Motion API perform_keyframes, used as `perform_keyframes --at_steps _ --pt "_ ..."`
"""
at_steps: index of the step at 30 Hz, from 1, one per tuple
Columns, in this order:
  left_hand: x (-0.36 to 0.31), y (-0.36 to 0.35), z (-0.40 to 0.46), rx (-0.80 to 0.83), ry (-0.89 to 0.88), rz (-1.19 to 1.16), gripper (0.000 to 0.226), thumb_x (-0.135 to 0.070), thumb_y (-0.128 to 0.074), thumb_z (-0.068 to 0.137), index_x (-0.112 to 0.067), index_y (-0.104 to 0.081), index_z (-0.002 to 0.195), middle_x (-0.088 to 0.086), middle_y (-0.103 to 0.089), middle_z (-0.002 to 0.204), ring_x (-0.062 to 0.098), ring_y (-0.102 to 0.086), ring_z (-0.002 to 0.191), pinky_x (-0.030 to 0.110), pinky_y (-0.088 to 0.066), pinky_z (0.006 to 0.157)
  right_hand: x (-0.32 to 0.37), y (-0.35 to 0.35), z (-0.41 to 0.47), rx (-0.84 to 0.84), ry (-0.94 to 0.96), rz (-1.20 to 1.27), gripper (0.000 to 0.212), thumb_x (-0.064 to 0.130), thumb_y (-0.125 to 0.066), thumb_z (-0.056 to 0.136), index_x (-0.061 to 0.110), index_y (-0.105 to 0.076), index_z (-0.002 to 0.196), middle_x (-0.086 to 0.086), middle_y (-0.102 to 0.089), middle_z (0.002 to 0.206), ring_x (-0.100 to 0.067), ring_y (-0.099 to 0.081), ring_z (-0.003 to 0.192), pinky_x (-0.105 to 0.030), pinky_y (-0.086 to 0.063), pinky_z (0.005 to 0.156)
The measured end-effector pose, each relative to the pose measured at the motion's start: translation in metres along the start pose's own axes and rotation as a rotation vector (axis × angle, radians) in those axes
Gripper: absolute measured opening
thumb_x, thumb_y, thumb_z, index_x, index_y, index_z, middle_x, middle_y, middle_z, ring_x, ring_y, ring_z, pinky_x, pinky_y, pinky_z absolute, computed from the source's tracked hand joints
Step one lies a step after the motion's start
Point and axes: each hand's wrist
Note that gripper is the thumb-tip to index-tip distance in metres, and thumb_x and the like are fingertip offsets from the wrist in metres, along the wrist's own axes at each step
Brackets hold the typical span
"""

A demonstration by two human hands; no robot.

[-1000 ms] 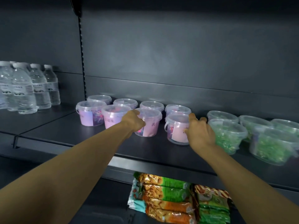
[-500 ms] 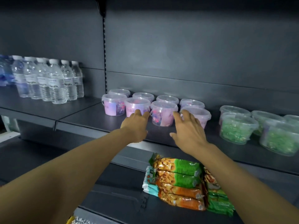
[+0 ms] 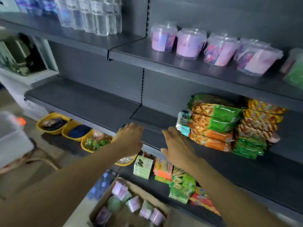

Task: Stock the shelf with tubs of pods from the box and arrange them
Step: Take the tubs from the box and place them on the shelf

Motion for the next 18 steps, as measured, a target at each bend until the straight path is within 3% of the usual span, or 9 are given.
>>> perform_keyframes --at_steps 8,18 --pt "0.072 -0.174 -0.065 0.291 0.325 -0.150 0.056 -0.032 -0.055 0.086 -0.019 -0.036 0.137 0.009 -0.043 0.136 0.031 -0.046 0.126 0.040 -0.043 0.097 0.019 -0.166 -0.031 0.357 0.066 0.025 0.046 0.028 -0.052 0.091 0.013 -0.038 0.132 -0.010 -0.038 0.134 -0.029 -0.047 0.117 -0.036 -0.039 0.095" --pt "0.071 -0.393 -0.116 0.508 0.560 -0.268 0.057 -0.032 -0.052 0.089 -0.025 -0.031 0.142 0.007 -0.046 0.135 0.027 -0.050 0.122 0.037 -0.042 0.096 -0.006 -0.383 -0.065 0.660 0.130 0.070 0.052 0.030 -0.049 0.093 0.013 -0.032 0.139 -0.011 -0.037 0.140 -0.029 -0.041 0.127 -0.034 -0.037 0.100"
Point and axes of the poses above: each hand's wrist, its own z-axis towards the middle knuckle, its own y-axis out of the back of the hand, x = y × z
